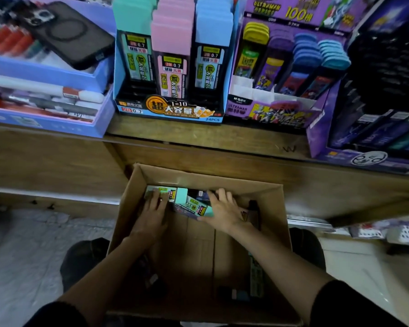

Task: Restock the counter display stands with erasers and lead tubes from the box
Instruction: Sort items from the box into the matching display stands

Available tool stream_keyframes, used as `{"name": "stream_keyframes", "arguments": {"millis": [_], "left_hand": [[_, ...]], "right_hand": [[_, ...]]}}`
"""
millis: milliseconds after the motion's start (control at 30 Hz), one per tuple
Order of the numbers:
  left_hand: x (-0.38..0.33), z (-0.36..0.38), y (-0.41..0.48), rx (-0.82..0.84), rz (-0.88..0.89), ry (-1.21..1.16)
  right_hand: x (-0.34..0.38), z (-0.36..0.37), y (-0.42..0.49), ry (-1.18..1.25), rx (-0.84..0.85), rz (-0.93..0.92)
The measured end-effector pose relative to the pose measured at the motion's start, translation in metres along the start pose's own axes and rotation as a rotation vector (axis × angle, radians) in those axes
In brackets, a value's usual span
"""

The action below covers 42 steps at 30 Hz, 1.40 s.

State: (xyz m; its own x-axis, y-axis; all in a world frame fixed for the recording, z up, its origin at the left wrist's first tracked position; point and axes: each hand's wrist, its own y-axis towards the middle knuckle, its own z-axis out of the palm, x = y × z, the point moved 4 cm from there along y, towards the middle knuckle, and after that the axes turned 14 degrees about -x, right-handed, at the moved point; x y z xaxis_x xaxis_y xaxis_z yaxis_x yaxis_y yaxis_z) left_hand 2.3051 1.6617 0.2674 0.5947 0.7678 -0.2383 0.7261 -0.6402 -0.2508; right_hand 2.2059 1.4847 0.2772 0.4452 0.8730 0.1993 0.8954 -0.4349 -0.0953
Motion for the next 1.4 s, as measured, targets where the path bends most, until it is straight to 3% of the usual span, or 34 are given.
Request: {"name": "stream_keyframes", "arguments": {"millis": [300, 500, 767, 933, 1100, 1233, 1400], "left_hand": [[-0.014, 0.005, -0.033, -0.065, 0.026, 0.163], [-0.012, -0.002, -0.025, -0.220, -0.006, 0.018], [-0.013, 0.008, -0.017, -0.093, -0.039, -0.040], [-0.019, 0.019, -0.033, 0.003, -0.224, -0.322], [-0.021, 0.026, -0.045, -0.022, -0.414, -0.707], [-0.024, 0.032, -0.046, 0.007, -0.460, -0.787], [-0.024, 0.038, -0.048, 0.009, -0.591, -0.953]], "right_hand": [[-0.006, 0.020, -0.027, 0.023, -0.019, -0.048], [-0.006, 0.028, -0.056, 0.048, -0.102, 0.038], [-0.021, 0.043, -0.078, 0.265, -0.028, 0.290], [-0.022, 0.042, -0.078, 0.413, 0.026, 0.382], [-0.024, 0.034, -0.070, 0.585, -0.055, 0.529], [-0.019, 0.032, -0.059, 0.597, -0.062, 0.590], [-0.010, 0.041, -0.041, 0.628, 0.135, 0.686]]}}
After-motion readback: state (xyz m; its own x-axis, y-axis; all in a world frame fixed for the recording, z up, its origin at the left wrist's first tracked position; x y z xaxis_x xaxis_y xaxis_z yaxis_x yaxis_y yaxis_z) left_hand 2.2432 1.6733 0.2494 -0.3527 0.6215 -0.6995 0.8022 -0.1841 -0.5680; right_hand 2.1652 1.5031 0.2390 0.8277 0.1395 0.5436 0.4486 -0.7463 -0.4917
